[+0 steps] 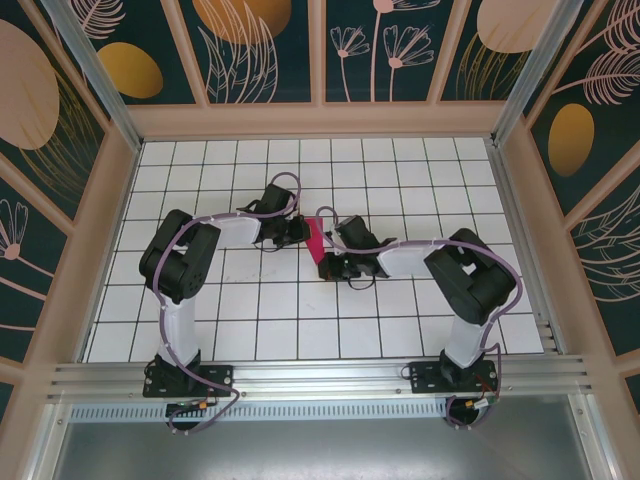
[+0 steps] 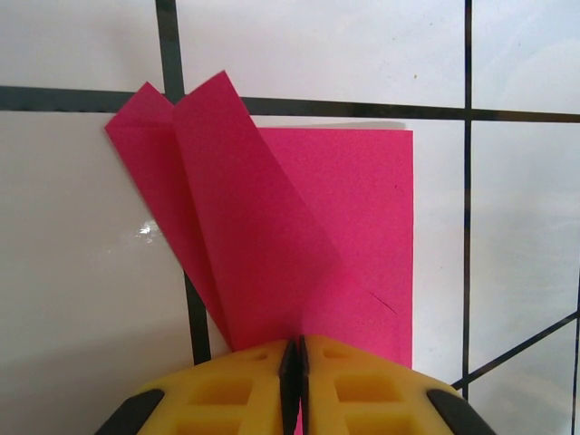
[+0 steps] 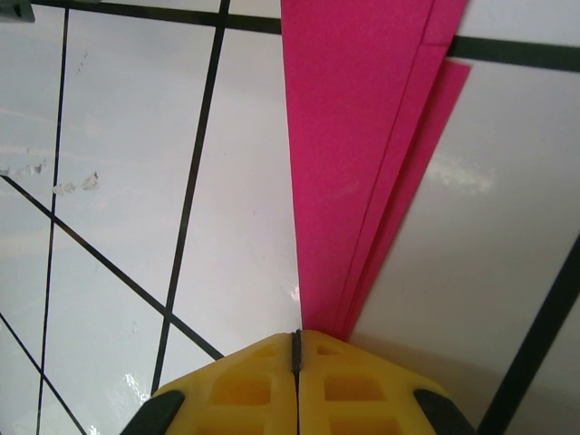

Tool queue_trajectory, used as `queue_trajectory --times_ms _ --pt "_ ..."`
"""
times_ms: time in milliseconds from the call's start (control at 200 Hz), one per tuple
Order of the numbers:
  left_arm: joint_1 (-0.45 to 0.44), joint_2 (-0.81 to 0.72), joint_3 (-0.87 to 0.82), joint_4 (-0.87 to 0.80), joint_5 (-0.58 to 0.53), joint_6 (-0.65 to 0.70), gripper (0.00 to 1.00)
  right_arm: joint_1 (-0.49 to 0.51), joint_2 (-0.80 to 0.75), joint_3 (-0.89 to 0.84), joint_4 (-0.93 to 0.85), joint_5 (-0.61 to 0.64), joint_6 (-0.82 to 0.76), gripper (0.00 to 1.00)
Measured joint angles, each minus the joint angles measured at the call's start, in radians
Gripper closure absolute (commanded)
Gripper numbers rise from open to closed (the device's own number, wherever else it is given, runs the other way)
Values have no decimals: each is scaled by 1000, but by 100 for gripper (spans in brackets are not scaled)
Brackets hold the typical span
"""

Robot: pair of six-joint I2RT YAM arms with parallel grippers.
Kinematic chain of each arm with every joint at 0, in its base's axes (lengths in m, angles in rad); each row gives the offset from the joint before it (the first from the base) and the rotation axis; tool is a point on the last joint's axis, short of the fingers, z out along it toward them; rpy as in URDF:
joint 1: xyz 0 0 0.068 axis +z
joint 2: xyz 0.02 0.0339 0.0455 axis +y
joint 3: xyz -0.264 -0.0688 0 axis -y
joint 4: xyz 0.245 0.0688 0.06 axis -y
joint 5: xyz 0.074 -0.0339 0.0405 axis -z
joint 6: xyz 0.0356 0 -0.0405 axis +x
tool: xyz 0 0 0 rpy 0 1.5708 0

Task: Fold a paper plane with a square sheet of paper (pick it up from the middle)
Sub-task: Fold the wing for the fifth time at the center of the table.

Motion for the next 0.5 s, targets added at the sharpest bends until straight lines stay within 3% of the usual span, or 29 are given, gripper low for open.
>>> queue_trajectory --times_ms 275,500 --pt "0 0 0 0 1 0 84 0 -101 -56 -67 13 4 93" --pt "0 0 0 0 4 0 84 -1 -171 -48 15 83 82 93"
